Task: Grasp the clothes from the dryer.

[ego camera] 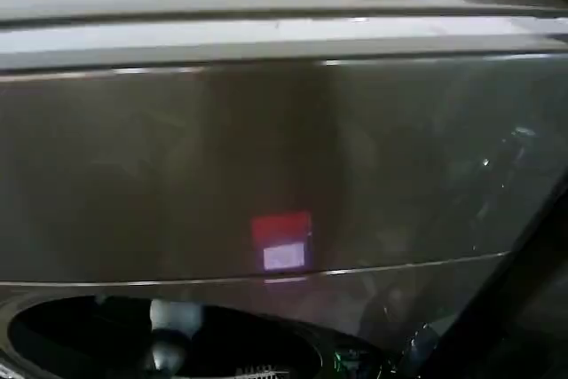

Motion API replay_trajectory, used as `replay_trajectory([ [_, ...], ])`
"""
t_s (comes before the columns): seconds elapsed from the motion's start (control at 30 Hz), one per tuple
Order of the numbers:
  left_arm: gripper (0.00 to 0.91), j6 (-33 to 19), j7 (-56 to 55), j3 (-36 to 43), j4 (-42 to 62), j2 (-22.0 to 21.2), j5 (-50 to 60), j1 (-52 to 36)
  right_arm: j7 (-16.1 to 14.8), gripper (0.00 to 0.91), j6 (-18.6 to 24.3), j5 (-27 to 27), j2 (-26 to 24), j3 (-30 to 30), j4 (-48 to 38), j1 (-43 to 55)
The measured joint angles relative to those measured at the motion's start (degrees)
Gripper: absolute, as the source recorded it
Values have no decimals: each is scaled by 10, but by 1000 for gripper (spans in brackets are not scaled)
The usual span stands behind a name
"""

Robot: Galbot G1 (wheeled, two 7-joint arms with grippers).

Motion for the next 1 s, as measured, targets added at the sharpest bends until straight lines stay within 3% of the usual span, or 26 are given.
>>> replay_trajectory([
  [0.4, 0, -102, -86, -14, -111, -14, -51, 91, -7, 907, 4, -10, -1, 5, 1, 2],
  [1.0, 0, -139, -120, -13, -217, -23, -67, 177, -6, 907, 14, -7, -1, 6, 0, -1],
])
